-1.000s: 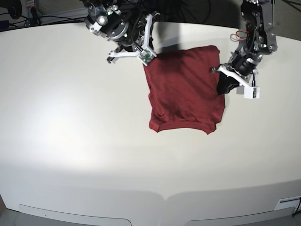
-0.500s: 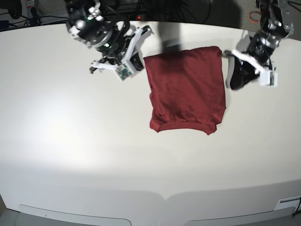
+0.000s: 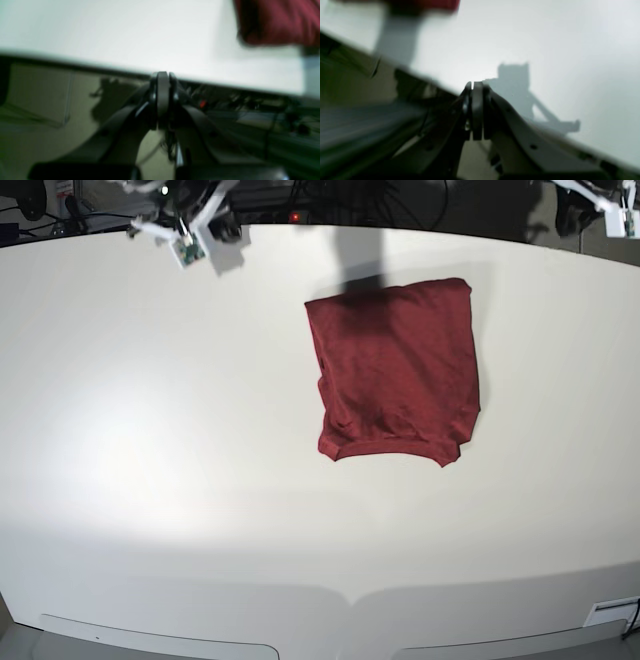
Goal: Fold the T-shirt properly
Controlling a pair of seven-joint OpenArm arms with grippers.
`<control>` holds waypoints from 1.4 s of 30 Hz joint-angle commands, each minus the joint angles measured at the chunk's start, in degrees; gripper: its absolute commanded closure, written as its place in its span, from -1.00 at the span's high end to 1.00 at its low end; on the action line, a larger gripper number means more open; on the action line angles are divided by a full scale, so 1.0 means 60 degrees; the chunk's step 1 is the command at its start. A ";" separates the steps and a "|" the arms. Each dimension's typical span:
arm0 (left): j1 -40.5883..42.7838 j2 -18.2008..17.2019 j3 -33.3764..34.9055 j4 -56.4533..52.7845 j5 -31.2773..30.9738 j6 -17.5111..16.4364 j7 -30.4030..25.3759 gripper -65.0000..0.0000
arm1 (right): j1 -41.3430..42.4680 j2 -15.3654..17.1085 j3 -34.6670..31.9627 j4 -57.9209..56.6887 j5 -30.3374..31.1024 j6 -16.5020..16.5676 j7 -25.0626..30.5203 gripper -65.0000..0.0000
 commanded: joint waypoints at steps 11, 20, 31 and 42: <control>0.1235 -0.0080 -0.0368 -0.0627 -0.0051 -0.0324 0.0331 -1.00 | -0.2863 0.0036 0.0015 0.0000 0.0095 -0.0004 -0.0175 -1.00; -0.0233 -0.0896 0.0131 -0.5482 -0.0109 -0.1377 -0.0506 -1.00 | -0.1501 -0.0011 0.0007 -0.4677 0.0120 -0.0018 0.0554 -1.00; -0.3093 -0.0936 0.0940 -1.0903 0.2714 -0.1370 -0.3144 -1.00 | 0.2889 0.0055 0.0007 -1.2648 -0.0914 -0.0222 0.2688 -1.00; -0.5118 -0.0688 0.0940 -1.3264 0.3464 -0.0262 -0.4830 -0.77 | 0.5901 0.0168 0.0007 -1.6819 -0.0903 -0.0248 0.5442 -1.00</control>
